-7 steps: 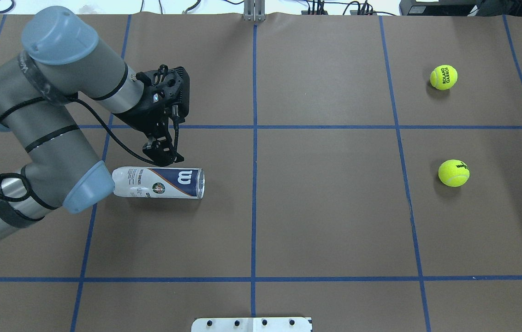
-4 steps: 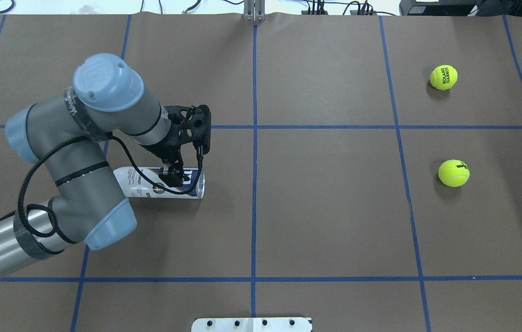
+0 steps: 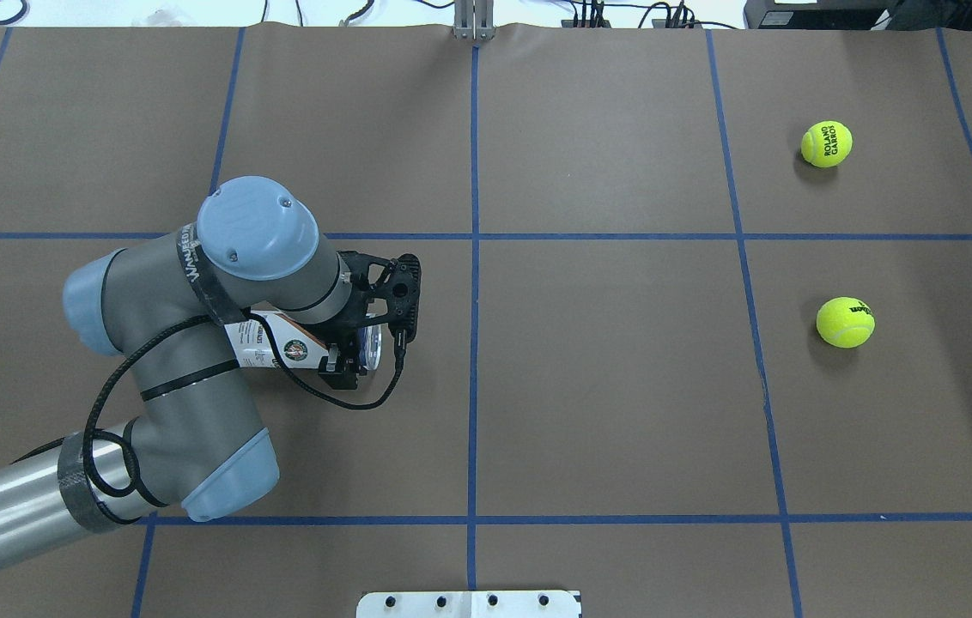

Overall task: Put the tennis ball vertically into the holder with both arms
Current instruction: 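Close the left gripper around the open end of the can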

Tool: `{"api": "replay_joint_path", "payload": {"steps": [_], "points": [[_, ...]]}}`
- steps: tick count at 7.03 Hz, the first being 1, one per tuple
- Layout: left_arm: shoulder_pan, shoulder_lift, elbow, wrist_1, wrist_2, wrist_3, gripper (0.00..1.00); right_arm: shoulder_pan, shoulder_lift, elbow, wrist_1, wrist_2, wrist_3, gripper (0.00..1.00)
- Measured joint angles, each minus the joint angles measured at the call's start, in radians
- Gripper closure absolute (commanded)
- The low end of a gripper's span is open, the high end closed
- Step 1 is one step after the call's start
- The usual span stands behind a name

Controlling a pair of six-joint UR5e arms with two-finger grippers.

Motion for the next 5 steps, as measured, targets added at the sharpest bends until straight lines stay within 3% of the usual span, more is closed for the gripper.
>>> {"api": "replay_joint_path", "payload": {"steps": [5], "points": [[0.024,-0.016,0.060,-0.012,0.047,-0.006,0.01,0.000,0.000,0.000,0.000,0.000,0.000,0.00]]}}
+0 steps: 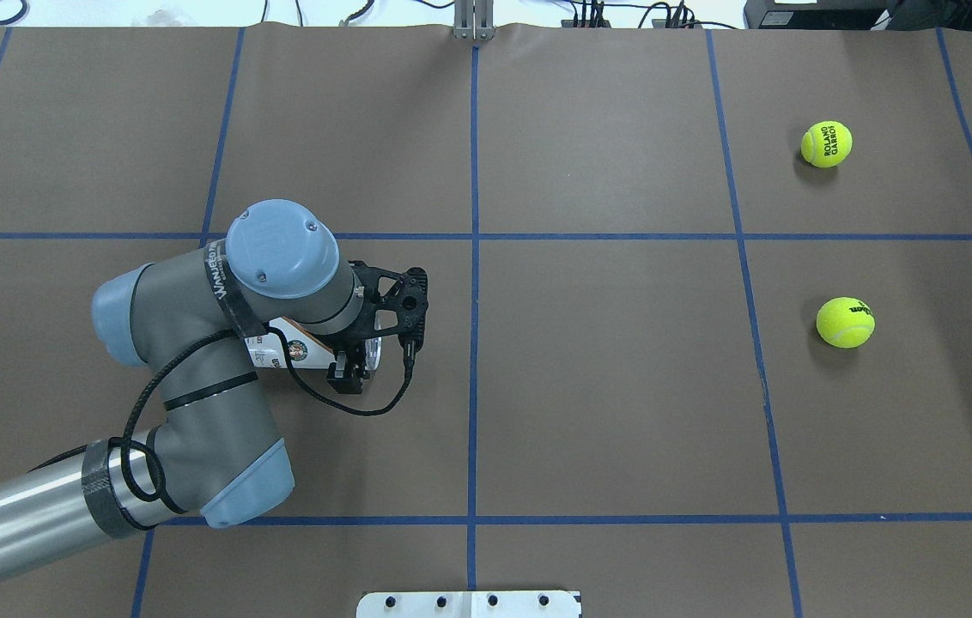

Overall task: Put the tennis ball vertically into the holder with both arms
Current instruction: 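Close the left gripper around the open end of the can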

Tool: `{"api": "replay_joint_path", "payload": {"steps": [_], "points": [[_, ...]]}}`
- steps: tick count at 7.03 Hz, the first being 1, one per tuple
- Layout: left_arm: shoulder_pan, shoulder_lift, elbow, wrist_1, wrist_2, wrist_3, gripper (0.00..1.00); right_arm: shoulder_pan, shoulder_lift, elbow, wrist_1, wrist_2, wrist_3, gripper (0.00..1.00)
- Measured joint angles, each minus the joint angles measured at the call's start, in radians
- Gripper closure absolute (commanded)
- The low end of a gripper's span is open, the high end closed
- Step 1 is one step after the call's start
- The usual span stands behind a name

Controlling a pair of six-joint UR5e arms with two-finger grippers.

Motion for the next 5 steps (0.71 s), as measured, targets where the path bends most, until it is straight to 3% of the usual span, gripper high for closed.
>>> {"api": "replay_joint_path", "payload": {"steps": [5], "points": [[0.013,-0.026,0.100,-0.031,0.000,-0.001,0.02,0.000,0.000,0.001,0.000,0.000,0.000,0.00]]}}
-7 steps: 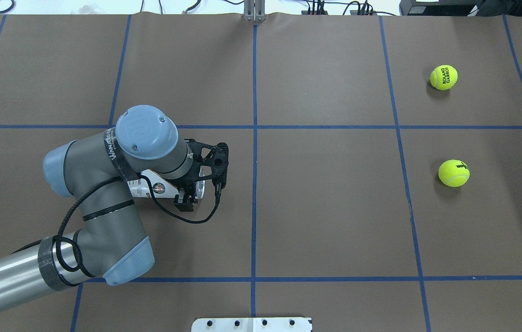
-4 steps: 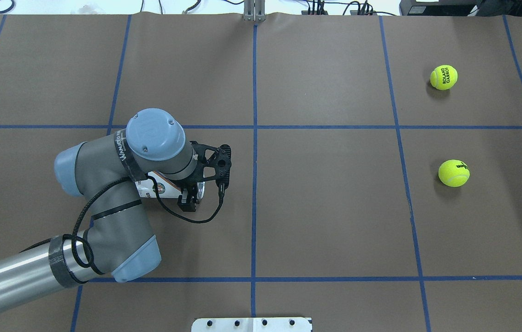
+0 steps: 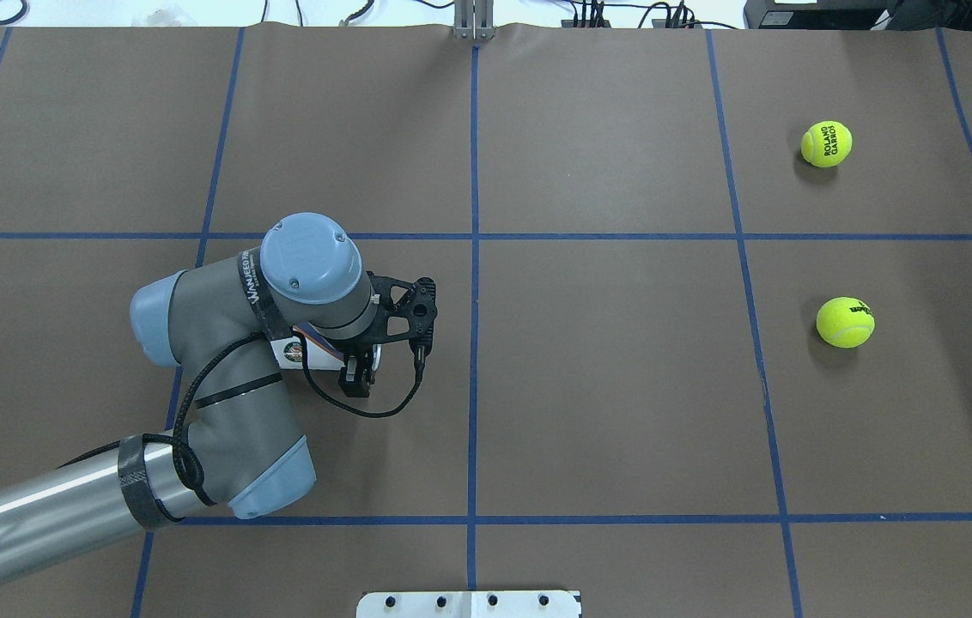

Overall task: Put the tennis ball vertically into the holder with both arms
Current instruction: 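Close the left gripper around the open end of the can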

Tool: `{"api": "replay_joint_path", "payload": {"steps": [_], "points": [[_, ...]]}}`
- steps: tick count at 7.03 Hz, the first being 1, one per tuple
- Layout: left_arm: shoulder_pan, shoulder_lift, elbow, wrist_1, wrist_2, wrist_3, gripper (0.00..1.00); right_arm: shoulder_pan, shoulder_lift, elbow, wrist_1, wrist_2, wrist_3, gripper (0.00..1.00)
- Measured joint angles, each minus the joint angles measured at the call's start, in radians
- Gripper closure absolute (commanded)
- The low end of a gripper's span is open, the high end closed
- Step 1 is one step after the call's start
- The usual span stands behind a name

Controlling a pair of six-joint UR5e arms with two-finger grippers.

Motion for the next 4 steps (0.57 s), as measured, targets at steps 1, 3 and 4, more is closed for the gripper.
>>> {"api": "replay_joint_path", "payload": {"steps": [1,3,4], "points": [[0.001,0.000,0.004,-0.001,0.000,0.001,0.10,0.000,0.000,0.000,0.000,0.000,0.000,0.00],[0.001,0.000,0.006,0.000,0.000,0.003,0.25,0.000,0.000,0.000,0.000,0.000,0.000,0.00],[0.001,-0.001,0.005,0.000,0.001,0.003,0.25,0.000,0.000,0.001,0.000,0.002,0.000,0.00]]}}
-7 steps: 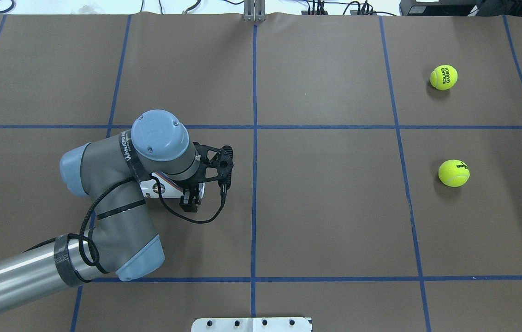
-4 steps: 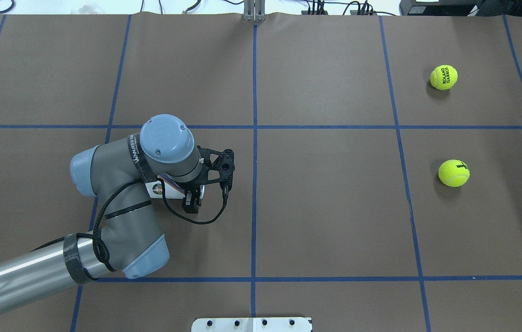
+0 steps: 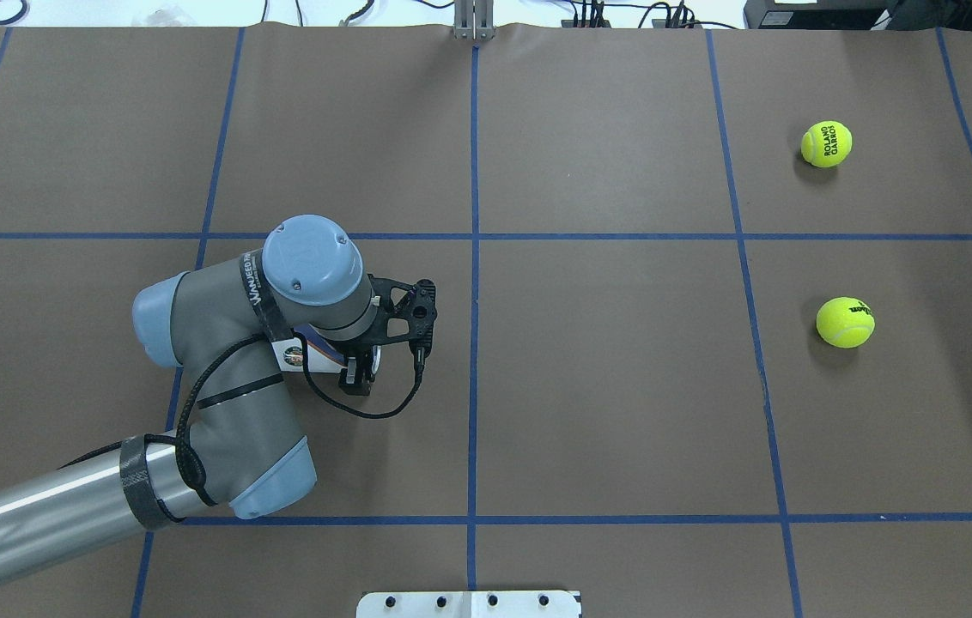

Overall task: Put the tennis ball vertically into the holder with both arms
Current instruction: 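Close the left gripper around the open end of the can, then lift the can with the left gripper and stand it upright mid-table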

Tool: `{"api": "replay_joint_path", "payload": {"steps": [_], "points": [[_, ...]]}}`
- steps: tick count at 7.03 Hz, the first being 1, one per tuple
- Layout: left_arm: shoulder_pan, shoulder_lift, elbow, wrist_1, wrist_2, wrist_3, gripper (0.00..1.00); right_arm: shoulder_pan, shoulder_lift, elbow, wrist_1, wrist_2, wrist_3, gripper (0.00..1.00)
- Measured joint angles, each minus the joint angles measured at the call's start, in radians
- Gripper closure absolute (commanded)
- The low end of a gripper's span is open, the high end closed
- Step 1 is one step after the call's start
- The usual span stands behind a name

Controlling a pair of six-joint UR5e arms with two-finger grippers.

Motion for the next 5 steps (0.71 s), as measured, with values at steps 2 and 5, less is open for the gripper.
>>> {"api": "replay_joint_path", "payload": {"steps": [2,5], "points": [[-0.001,0.000,-0.013,0.000,0.000,0.002,0.25,0.000,0.000,0.002,0.000,0.015,-0.001,0.00],[-0.015,-0.020,-0.148,-0.001,-0.007,-0.011,0.25,0.000,0.000,0.002,0.000,0.025,-0.001,0.00]]}}
